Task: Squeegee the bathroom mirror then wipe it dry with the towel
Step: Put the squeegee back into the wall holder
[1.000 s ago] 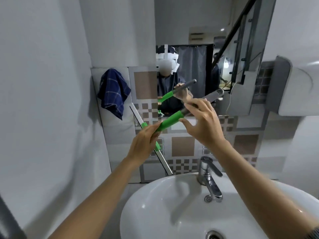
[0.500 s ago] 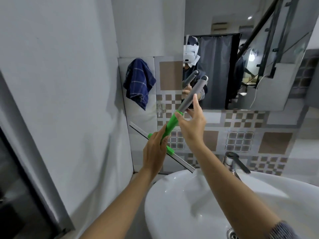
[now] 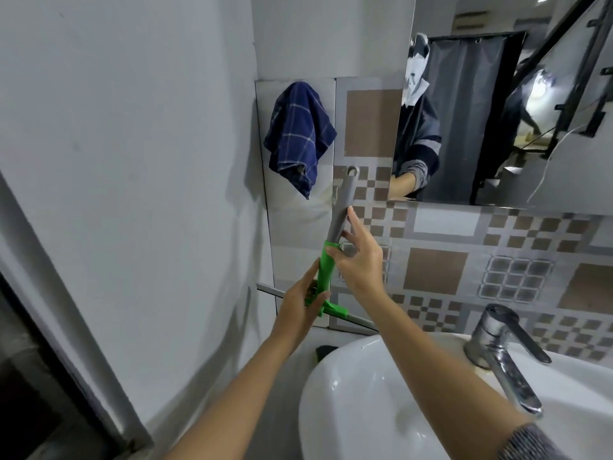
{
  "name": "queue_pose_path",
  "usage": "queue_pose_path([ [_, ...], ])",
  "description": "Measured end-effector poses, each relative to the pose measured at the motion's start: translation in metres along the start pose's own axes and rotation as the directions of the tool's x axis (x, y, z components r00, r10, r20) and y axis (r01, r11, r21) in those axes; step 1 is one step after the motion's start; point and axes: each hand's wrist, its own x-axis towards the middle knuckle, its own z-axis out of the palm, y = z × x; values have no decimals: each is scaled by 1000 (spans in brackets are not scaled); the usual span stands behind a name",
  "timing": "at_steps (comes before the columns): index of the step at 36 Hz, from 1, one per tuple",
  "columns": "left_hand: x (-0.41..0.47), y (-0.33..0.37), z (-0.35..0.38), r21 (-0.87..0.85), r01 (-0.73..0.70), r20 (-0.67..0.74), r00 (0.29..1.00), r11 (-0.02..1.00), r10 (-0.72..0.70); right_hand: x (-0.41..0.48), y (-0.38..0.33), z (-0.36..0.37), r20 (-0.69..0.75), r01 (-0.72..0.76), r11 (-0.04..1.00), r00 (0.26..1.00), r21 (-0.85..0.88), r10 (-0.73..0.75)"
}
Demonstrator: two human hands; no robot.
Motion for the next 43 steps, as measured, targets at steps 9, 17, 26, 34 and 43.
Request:
queue_pose_path([
  [9, -10, -29, 17, -100, 41, -85, 995, 994, -50, -5, 23, 21, 97, -59, 998, 994, 7, 58],
  [17, -15, -47, 20, -58, 109, -58, 992, 992, -113, -14, 40, 28, 89, -115, 993, 989, 0, 115],
  [26, -16, -61, 39, -38, 161, 44, 986, 986, -159, -24, 60, 15, 54, -132, 986, 989, -100, 138],
  [34, -6, -63, 43, -59, 167, 57, 985, 984, -164, -16, 66, 12, 75, -131, 989, 988, -73, 137],
  [43, -12, -67, 48, -81, 140, -7, 990, 987, -141, -16, 72, 15, 129, -60, 990, 989, -126, 76],
])
